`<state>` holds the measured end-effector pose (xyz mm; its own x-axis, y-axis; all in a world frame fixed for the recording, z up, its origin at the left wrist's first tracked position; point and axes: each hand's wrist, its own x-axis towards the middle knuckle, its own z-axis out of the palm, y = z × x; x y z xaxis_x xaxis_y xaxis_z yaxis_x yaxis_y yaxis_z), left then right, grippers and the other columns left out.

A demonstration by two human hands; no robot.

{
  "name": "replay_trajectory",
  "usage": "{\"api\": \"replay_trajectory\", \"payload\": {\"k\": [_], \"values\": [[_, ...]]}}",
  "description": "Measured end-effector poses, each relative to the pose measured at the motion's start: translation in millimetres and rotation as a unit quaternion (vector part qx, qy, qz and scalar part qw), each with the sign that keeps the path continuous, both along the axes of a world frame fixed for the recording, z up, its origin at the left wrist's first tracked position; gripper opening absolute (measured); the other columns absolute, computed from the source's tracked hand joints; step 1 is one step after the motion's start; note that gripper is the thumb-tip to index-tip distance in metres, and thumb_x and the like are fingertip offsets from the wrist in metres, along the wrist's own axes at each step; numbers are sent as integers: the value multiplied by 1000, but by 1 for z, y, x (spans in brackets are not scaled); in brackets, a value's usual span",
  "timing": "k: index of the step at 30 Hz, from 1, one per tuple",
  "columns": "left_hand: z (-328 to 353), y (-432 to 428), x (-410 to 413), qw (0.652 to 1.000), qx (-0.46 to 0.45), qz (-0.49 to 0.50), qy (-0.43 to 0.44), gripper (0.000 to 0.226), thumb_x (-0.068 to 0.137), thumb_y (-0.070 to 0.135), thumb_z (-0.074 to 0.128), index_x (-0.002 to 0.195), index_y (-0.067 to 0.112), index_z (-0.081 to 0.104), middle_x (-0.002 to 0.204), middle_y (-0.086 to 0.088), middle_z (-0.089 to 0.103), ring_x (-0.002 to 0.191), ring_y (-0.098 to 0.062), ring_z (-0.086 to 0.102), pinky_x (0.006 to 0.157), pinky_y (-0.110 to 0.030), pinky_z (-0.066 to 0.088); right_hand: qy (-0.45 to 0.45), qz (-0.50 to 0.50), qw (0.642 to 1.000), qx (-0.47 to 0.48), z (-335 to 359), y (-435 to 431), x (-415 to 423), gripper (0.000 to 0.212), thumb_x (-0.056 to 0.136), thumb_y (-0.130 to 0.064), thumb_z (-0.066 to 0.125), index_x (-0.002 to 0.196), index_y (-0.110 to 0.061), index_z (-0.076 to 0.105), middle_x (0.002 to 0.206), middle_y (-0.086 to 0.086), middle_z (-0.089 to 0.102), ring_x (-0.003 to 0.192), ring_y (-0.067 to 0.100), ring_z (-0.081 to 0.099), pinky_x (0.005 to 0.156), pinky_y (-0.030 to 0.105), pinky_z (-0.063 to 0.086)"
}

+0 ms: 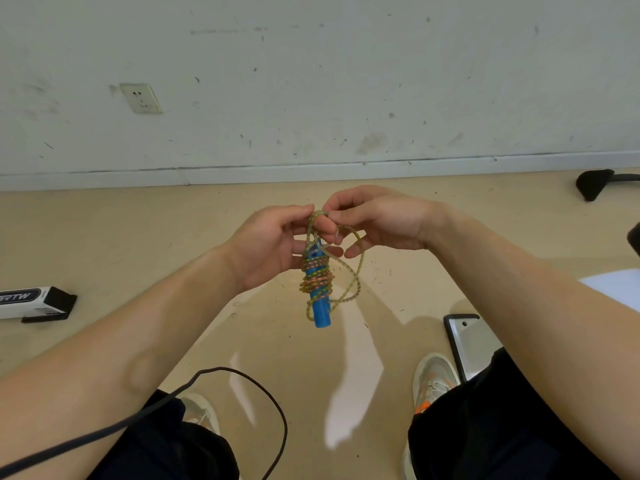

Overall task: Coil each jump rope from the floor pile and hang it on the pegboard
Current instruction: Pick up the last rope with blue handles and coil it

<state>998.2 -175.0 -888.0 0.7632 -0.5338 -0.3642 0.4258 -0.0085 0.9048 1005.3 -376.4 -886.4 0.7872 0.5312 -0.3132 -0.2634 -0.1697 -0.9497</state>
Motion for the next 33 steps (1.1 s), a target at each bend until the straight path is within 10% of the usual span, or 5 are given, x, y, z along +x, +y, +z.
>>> {"api": "replay_trajectory", "payload": {"k": [11,33], "values": [[-9,-11,-1,993,-17,114,6,38,100,24,51,79,5,76,85,-10,72,84,-37,71,73,-43,60,10,-35,998,46,-12,4,7,9,102,-10,50,97,-9,58,89,6,66,99,23,62,93,49,54],[-1,-8,7,993,24,101,50,28,92,22,58,70,10,72,77,-5,67,63,-25,62,64,-36,58,40,31,991,122,-19,0,14,10,92,-10,56,102,-12,55,101,4,61,100,19,63,75,38,59]]}}
